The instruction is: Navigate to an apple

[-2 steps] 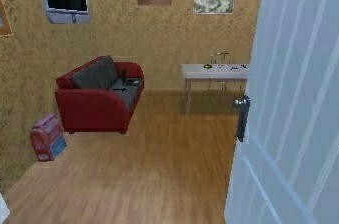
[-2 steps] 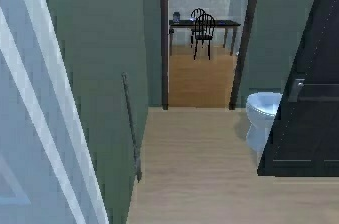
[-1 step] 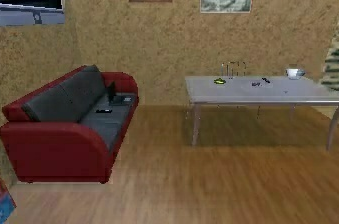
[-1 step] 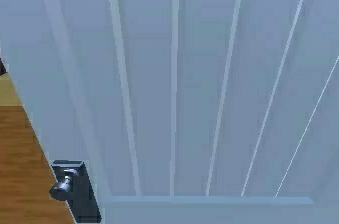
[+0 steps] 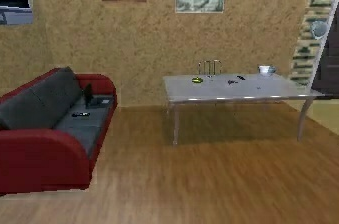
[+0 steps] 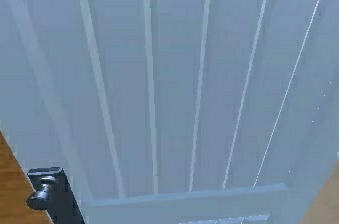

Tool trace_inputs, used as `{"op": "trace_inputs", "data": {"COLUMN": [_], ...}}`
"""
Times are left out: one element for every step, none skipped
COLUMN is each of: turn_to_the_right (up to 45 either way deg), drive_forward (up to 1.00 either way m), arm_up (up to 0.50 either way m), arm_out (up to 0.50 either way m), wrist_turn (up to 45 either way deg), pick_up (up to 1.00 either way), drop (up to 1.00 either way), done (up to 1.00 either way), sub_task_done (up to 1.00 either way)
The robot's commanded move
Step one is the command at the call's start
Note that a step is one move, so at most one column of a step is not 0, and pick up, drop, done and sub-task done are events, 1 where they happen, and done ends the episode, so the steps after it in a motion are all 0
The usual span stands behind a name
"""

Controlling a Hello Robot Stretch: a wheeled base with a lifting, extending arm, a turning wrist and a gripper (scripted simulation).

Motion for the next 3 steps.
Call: {"op": "trace_inputs", "data": {"turn_to_the_right": [0.0, 45.0, 12.0], "drive_forward": [0.40, 0.00, 0.00], "arm_up": [0.00, 0.00, 0.00], "arm_out": [0.00, 0.00, 0.00], "wrist_turn": [0.0, 0.0, 0.0], "pick_up": [0.00, 0.00, 0.00], "drop": [0.00, 0.00, 0.00], "done": [0.00, 0.00, 0.00], "sub_task_done": [0.00, 0.00, 0.00]}}
